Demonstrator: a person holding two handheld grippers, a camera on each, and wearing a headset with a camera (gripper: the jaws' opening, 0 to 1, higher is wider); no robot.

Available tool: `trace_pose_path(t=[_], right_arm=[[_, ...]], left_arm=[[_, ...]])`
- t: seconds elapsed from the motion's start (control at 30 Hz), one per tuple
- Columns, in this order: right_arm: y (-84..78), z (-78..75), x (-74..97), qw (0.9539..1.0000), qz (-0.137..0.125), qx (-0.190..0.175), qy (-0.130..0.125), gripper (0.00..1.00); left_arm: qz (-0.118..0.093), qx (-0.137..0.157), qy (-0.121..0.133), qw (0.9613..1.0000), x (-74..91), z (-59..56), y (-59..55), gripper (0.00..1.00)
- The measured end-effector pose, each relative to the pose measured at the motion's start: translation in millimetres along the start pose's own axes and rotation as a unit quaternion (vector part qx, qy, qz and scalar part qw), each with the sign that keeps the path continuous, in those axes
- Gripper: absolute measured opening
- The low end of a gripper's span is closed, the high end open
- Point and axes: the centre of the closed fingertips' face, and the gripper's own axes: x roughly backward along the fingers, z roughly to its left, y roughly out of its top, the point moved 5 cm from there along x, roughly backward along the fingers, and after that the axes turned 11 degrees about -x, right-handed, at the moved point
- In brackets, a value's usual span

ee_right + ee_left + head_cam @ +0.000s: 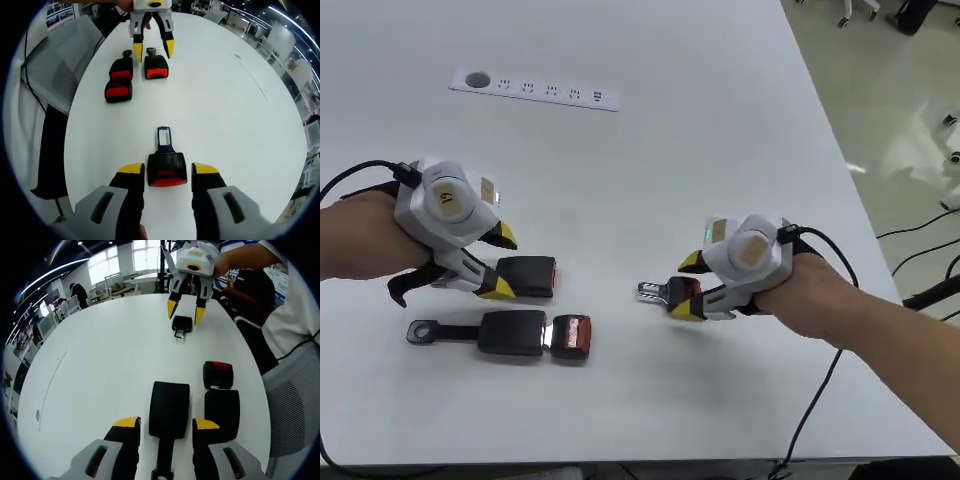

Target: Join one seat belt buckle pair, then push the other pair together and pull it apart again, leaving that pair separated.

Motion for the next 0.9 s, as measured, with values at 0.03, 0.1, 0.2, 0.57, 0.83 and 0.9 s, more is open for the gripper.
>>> trace_pose_path(t=[0.03, 0.1, 0.2, 0.57, 0.83, 0.9], right_arm=[[-3.0, -2.5, -1.2, 1.0000, 0.004, -0.002, 0.004, 0.35], [-6.1, -6.6, -2.6, 1.0000, 0.006, -0.003, 0.004, 0.36], [-6.9, -5.8, -5.4, 0.9998, 0.010, -0.003, 0.014, 0.36], [-9.1, -6.4, -11.1, 0.9992, 0.012, 0.002, 0.040, 0.33], [-8.5, -4.2, -16.3, 0.9989, 0.018, 0.001, 0.043, 0.33], [-8.9, -4.4, -16.7, 0.9989, 0.018, 0.002, 0.044, 0.33]], left_arm=[[0.000, 0.001, -0.003, 1.0000, -1.1, 0.6, -0.1, 0.43], [0.000, 0.000, -0.006, 1.0000, -2.4, 1.6, -0.7, 0.42], [-0.007, -0.016, -0.016, 0.9997, -3.8, 0.8, 2.8, 0.37], [0.012, -0.032, -0.038, 0.9987, -11.7, 0.1, -0.4, 0.34], [0.017, -0.034, -0.037, 0.9986, -11.6, 1.0, -2.7, 0.33], [0.019, -0.038, -0.038, 0.9984, -12.1, 1.5, -3.9, 0.33]])
